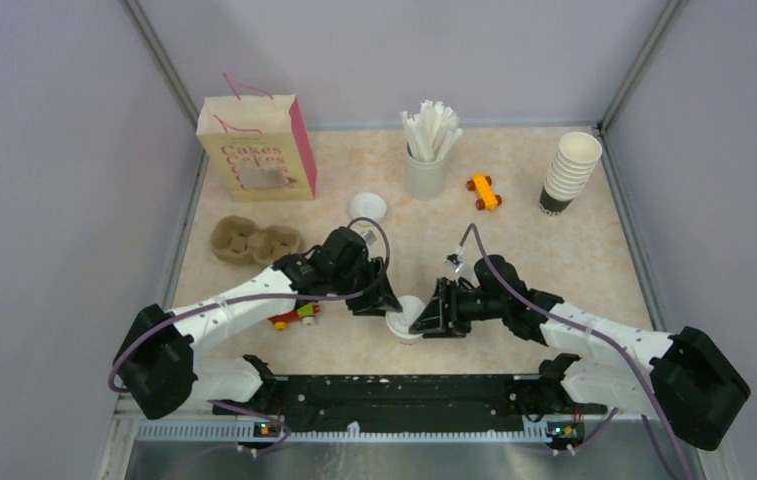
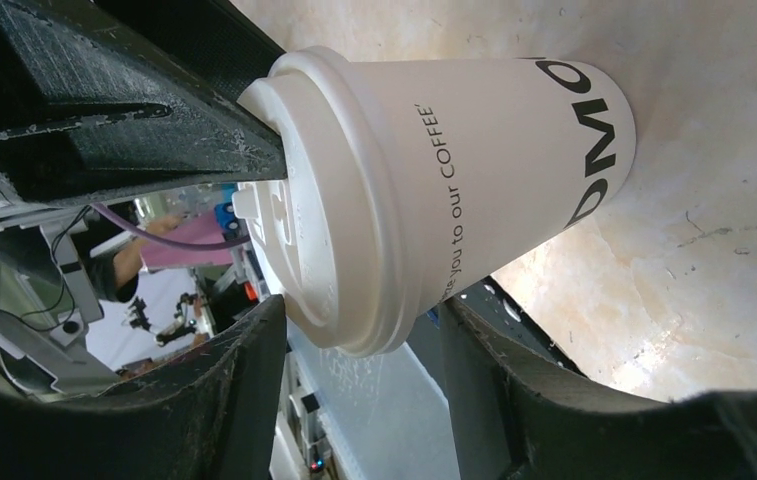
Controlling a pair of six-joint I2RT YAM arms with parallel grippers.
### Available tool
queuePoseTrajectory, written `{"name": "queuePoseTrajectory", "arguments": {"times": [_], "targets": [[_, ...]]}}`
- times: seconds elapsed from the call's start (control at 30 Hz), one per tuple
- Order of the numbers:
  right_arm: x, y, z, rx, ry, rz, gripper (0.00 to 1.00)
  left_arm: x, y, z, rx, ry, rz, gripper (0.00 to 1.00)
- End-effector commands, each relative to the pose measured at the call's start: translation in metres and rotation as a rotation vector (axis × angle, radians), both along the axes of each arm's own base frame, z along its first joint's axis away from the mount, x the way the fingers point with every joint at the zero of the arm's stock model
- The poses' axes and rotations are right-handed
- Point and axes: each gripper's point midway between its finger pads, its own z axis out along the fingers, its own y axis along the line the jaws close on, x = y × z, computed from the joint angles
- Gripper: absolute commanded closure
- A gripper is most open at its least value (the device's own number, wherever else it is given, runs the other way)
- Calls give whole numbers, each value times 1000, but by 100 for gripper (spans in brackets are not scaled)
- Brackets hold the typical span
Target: Pack the takeout coffee
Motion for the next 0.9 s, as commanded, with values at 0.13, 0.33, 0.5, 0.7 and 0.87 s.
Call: {"name": "queuePoseTrajectory", "arguments": {"times": [0.13, 0.33, 0.5, 0.7, 0.87], "targets": [[-15, -38, -76, -207, 44, -73, 49, -24, 31, -47, 167, 81, 0, 52], [-19, -51, -91, -246, 44, -109, 51, -29, 34, -54, 183, 94, -5, 52], [-7, -38, -69, -174, -29, -93, 50, -29, 33, -50, 177, 90, -12, 52], [19, -18, -3, -124, -131, -96, 43, -16, 15, -19, 87, 14, -38, 44], [25, -24, 39, -130, -175, -127, 34, -5, -5, 25, -43, -76, -64, 34]]}}
